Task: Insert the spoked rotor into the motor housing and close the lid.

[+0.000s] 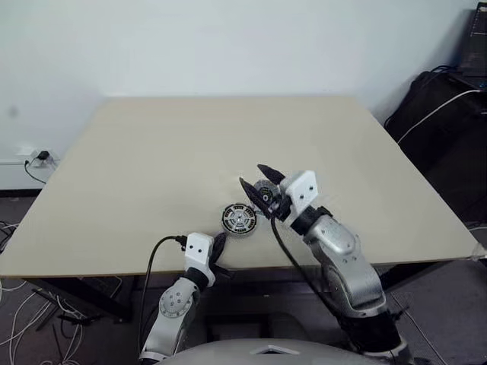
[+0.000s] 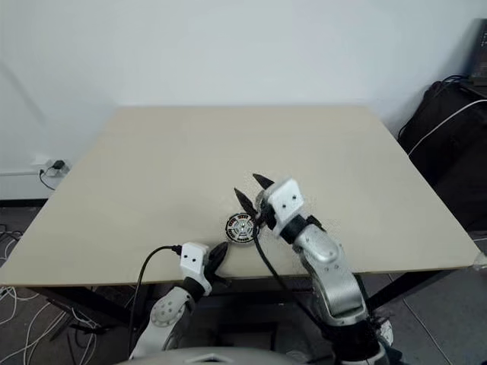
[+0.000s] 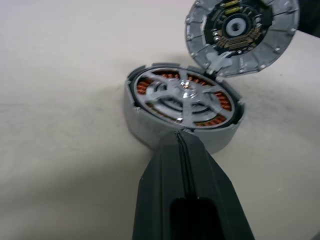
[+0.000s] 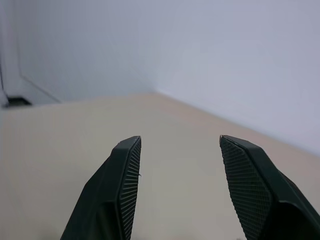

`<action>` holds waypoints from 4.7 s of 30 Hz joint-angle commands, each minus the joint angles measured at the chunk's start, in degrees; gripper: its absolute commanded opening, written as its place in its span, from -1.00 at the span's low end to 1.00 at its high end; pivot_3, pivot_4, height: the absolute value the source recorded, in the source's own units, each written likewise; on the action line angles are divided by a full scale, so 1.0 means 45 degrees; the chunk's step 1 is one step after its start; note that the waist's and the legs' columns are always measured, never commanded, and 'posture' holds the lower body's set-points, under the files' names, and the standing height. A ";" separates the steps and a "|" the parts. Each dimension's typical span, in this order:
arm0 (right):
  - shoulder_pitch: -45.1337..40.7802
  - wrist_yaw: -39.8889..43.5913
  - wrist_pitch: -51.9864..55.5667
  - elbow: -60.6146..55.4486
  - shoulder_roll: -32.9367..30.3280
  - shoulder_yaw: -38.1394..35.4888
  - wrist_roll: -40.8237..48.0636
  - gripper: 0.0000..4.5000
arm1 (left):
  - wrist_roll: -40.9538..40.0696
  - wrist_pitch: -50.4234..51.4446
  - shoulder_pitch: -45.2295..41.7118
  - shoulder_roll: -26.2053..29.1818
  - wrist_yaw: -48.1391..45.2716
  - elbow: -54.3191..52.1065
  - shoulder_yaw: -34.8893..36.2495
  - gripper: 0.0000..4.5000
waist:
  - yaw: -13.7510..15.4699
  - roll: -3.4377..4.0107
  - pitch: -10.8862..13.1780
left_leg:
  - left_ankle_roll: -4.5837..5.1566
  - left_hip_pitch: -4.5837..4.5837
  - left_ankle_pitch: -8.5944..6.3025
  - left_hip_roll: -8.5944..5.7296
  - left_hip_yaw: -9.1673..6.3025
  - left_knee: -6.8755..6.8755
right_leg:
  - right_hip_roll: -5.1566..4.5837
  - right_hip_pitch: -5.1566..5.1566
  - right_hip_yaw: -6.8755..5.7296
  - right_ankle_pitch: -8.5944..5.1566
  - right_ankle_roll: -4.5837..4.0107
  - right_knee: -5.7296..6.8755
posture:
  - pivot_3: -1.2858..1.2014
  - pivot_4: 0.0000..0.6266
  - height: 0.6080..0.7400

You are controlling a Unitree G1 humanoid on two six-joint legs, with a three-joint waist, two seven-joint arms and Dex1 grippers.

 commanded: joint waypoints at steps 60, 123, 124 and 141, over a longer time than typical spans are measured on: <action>-0.2714 0.0775 0.1858 0.6837 0.1328 -0.0734 0.1347 -0.99 | -0.0036 0.0729 -0.0089 0.0058 -0.0102 -0.0968 -0.0036 -1.00 | 0.0034 0.0033 -0.0004 | 0.0007 -0.0002 0.0000 0.0000 0.0013 0.0019 | -0.0002 0.0000 0.0016 0.0031 -0.0034 0.0012 | 0.03 -1.00 1.00; 0.1770 0.2125 0.0849 0.2257 -0.1316 -0.0697 0.2015 -0.99 | -0.0080 0.0086 -0.0063 -0.0013 -0.0156 -0.0136 0.0049 -1.00 | 0.0243 -0.0033 -0.0024 | 0.0011 0.0041 -0.0005 0.0002 0.0025 0.0022 | -0.0009 0.0035 0.0024 0.0002 0.0002 0.0011 | 0.03 -1.00 1.00; 0.1774 0.2142 0.0828 0.2293 -0.1315 -0.0700 0.2019 -0.99 | -0.0086 0.0107 -0.0067 -0.0011 -0.0156 -0.0164 0.0054 -1.00 | 0.0243 -0.0033 -0.0024 | 0.0011 0.0041 -0.0005 0.0002 0.0025 0.0022 | -0.0009 0.0034 0.0023 0.0003 0.0002 0.0011 | 0.03 -1.00 1.00; 0.1808 0.2059 0.1274 0.1980 -0.1348 -0.0588 0.2233 -0.99 | -0.0033 0.0370 -0.0043 -0.0077 -0.0048 -0.0581 -0.0047 -1.00 | 0.0244 -0.0033 -0.0025 | 0.0011 0.0041 -0.0005 0.0002 0.0026 0.0021 | -0.0009 0.0034 0.0023 0.0003 0.0002 0.0011 | 0.03 -1.00 1.00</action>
